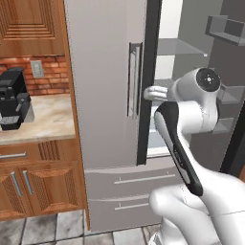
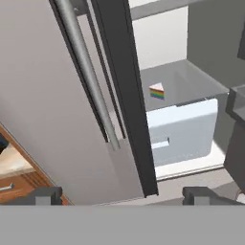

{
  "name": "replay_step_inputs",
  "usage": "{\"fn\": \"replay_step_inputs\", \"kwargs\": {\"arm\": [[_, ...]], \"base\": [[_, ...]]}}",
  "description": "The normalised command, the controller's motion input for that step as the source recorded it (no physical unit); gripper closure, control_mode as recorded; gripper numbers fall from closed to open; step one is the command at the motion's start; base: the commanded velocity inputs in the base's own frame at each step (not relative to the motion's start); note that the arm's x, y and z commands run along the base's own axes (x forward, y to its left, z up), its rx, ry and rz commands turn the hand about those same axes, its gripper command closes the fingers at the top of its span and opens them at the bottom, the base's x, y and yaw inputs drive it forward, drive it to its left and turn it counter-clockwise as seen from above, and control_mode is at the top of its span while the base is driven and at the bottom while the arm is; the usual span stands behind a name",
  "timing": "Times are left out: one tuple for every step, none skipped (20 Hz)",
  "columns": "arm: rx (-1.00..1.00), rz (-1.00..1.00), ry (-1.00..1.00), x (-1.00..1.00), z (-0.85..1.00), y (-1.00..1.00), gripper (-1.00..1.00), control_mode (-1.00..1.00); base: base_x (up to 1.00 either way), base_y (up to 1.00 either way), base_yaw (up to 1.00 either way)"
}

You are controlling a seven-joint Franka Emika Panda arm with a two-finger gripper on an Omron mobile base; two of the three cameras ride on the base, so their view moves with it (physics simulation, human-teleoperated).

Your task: Take the cakes from the fridge and place them on the empty tray on the dining counter.

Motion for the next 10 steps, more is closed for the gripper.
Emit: {"fn": "replay_step_inputs", "kwargs": {"arm": [[-0.16, 0.20, 0.21, 0.16, 0.00, 0.39, -1.00, -1.00], [-0.17, 0.21, 0.19, 0.22, 0.00, 0.35, -1.00, -1.00], [-0.16, 0.20, 0.18, 0.24, 0.00, 0.31, -1.00, -1.00], [-0.11, 0.15, 0.18, 0.32, 0.00, 0.17, -1.00, -1.00], [-0.07, 0.12, 0.12, 0.36, 0.00, 0.07, -1.00, -1.00], [-0.02, 0.07, 0.00, 0.43, 0.00, 0.00, -1.00, -1.00], [0.00, 0.03, 0.00, 0.44, -0.01, 0.00, -1.00, -1.00], [0.00, 0.00, -0.04, 0.54, -0.09, 0.00, -1.00, -1.00], [0.00, 0.00, -0.10, 0.59, -0.16, 0.00, -1.00, -1.00], [0.00, 0.00, -0.10, 0.59, -0.30, 0.00, -1.00, -1.00]], "base": [[0.00, 0.00, 0.00], [0.00, 0.00, 0.00], [0.00, 0.00, 0.00], [0.00, 0.00, 0.00], [0.00, 0.00, 0.00], [0.00, 0.00, 0.00], [0.00, 0.00, 0.00], [0.00, 0.00, 0.00], [0.00, 0.00, 0.00], [0.00, 0.00, 0.00]]}}
